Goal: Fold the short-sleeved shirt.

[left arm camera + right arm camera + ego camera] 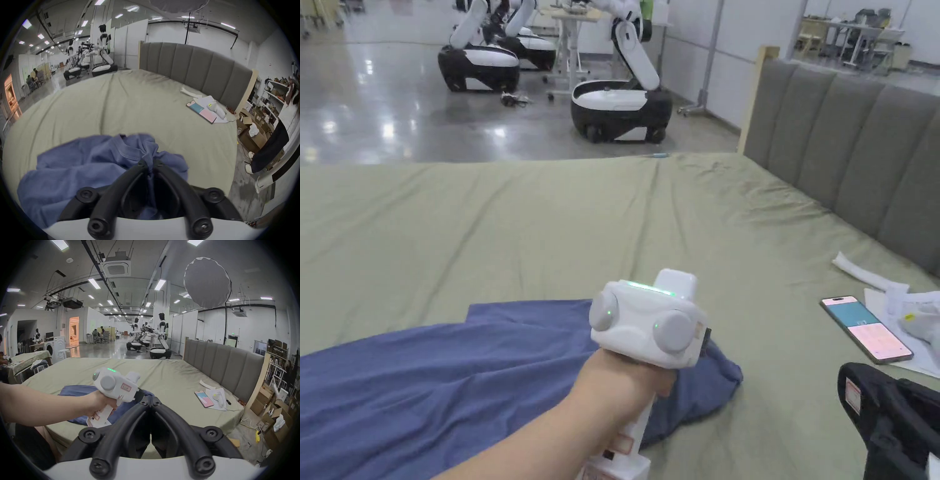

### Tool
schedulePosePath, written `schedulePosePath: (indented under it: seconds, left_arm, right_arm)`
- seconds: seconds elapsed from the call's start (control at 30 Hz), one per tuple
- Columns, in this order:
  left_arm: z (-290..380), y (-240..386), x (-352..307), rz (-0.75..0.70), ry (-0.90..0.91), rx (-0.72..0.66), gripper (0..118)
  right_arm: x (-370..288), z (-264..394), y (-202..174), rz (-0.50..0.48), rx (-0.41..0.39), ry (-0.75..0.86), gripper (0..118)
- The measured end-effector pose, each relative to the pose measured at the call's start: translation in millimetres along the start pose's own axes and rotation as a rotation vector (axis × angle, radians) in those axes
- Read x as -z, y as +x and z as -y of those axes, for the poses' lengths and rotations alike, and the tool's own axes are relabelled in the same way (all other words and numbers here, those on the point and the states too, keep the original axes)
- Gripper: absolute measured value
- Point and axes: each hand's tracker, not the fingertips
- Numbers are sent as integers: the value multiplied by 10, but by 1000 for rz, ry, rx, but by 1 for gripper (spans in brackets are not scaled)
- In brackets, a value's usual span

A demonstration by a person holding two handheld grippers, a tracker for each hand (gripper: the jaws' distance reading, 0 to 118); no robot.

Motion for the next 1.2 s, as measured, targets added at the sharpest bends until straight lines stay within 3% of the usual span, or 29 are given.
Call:
schedulePosePath:
  seconds: [0.1, 0.13, 0.2, 0.3, 0.37, 0.4, 0.53, 0.6, 0.67, 0.83, 0.93, 1.07, 1.13, 1.17, 1.2]
  left_arm:
    - [84, -180, -106, -21, 75, -110, 115]
    - [96, -302, -309, 13, 197, -206, 113]
    - [80, -522, -656, 31, 242, -208, 112]
    - [234, -825, -1518, -126, 391, -196, 110]
    - [410, -955, -2037, -126, 487, -151, 102]
    - [516, -1029, -2360, -195, 501, -125, 94]
    - [1029, -1213, -3385, -508, 556, 27, 0]
    - [1280, -1261, -3644, -665, 522, 57, 0]
    - [1561, -1351, -3866, -666, 500, 4, 0]
    - [2215, -1552, -4034, -758, 526, -264, 0]
    - [2324, -1848, -3919, -691, 464, -386, 0]
    - [2137, -2362, -3573, -595, 419, -406, 0]
    - [1944, -2722, -3377, -614, 442, -425, 0]
    - [1842, -2911, -3275, -578, 397, -428, 13]
    - [1739, -3137, -3150, -548, 376, -452, 46]
  right_arm:
    - [76, 45, 41, -1, 11, -19, 0]
    - [103, 57, 42, -6, 13, -21, 0]
    - [165, 73, 32, -22, 14, -18, 0]
    - [298, 76, -1, -56, 29, -11, 0]
    - [413, 72, -28, -85, 32, -6, 0]
    - [482, 75, -54, -100, 25, -2, 0]
    - [782, 96, -194, -132, 7, -5, 0]
    - [916, 110, -263, -154, 13, -13, 0]
    - [1038, 129, -330, -159, 5, -13, 0]
    - [1328, 147, -494, -167, -26, -48, 0]
    - [1451, 165, -553, -151, -25, -67, 0]
    - [1608, 197, -608, -146, -30, -94, 0]
    - [1671, 219, -627, -139, -33, -103, 0]
    - [1710, 242, -626, -141, -34, -112, 0]
    - [1754, 255, -635, -141, -38, -123, 0]
